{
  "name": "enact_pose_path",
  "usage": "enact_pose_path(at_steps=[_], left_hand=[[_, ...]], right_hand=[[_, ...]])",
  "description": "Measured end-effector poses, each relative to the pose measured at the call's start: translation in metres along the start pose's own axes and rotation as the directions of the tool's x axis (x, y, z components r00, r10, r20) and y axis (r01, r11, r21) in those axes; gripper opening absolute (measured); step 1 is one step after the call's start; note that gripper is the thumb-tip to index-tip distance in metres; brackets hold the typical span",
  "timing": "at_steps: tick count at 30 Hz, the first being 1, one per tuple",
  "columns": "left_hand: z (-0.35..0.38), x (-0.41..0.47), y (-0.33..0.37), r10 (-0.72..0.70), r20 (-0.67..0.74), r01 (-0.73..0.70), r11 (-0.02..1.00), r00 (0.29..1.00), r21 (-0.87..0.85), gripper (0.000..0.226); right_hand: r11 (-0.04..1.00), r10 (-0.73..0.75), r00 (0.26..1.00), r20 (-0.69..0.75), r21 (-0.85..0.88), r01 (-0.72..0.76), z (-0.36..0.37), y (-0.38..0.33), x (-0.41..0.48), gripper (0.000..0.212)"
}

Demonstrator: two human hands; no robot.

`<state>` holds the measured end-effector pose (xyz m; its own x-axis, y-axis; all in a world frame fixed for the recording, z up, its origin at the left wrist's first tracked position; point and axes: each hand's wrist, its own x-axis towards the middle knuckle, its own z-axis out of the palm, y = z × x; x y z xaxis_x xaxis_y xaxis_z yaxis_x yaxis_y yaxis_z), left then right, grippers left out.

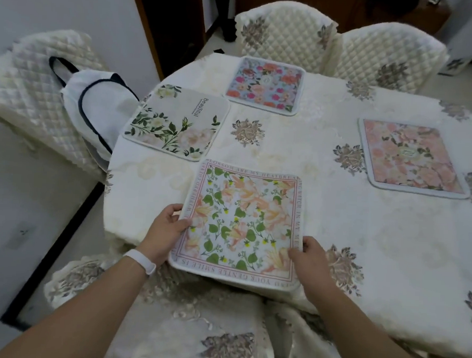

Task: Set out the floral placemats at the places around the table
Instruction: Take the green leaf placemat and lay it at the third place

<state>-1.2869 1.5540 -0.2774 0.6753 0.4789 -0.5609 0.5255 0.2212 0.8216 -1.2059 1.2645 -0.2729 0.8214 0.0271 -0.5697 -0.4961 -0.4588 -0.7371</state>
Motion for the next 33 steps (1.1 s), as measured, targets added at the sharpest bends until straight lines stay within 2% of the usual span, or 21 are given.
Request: enact_pose_path(at_steps=[2, 7, 12, 15, 19, 21, 24, 28, 30, 33], left_hand=[[-0.007, 0.01, -0.004, -0.015, 0.046, 0.014, 0.999, 0.999, 0.032, 0.019], [-0.011, 0.027, -0.022, -0.051, 0.08, 0.044, 0.995, 0.995, 0.093, 0.022], [-0.004, 0.029, -0.04, -0.094, 0.035, 0.092, 0.994, 0.995, 0.058, 0.021], [-0.001, 0.019, -0.05, -0.144, 0.016, 0.144, 0.989, 0.989, -0.038, 0.017], [0.014, 0.004, -0.05, -0.179, 0.162, 0.196, 0.975, 0.97, -0.1, 0.019], [0.024, 0.002, -0.048, -0.179, 0.198, 0.201, 0.974, 0.964, -0.1, 0.021], [0.045, -0.003, -0.05, -0.181, 0.192, 0.21, 0.967, 0.965, -0.146, 0.028], [0.067, -0.012, -0.061, -0.136, 0.005, 0.135, 0.979, 0.991, -0.15, 0.044], [0.067, -0.012, -0.067, -0.134, -0.043, 0.126, 0.979, 0.99, -0.158, 0.045], [0.052, -0.005, -0.067, -0.124, 0.023, 0.126, 0.983, 0.992, -0.134, 0.046]], right_hand=[[0.997, 0.054, 0.998, -0.038, 0.057, -0.052, 0.013, 0.003, 0.003, 0.017], [0.994, 0.105, 0.985, -0.138, 0.048, -0.099, 0.037, 0.014, 0.004, 0.016], [0.979, 0.177, 0.966, -0.186, 0.138, -0.152, 0.04, 0.025, 0.008, 0.016], [0.963, 0.216, 0.949, -0.229, 0.212, -0.168, 0.042, 0.029, 0.008, 0.016], [0.917, 0.286, 0.916, -0.28, 0.357, -0.177, 0.055, 0.027, 0.005, 0.02], [0.899, 0.297, 0.921, -0.253, 0.399, -0.18, 0.066, 0.027, -0.001, 0.021], [0.84, 0.299, 0.95, -0.09, 0.498, -0.218, 0.085, 0.029, -0.009, 0.025], [0.778, 0.272, 0.959, 0.082, 0.567, -0.27, 0.102, 0.031, -0.016, 0.035], [0.777, 0.256, 0.961, 0.109, 0.567, -0.272, 0.104, 0.031, -0.016, 0.035], [0.732, 0.282, 0.955, 0.091, 0.623, -0.276, 0.096, 0.029, -0.003, 0.033]])
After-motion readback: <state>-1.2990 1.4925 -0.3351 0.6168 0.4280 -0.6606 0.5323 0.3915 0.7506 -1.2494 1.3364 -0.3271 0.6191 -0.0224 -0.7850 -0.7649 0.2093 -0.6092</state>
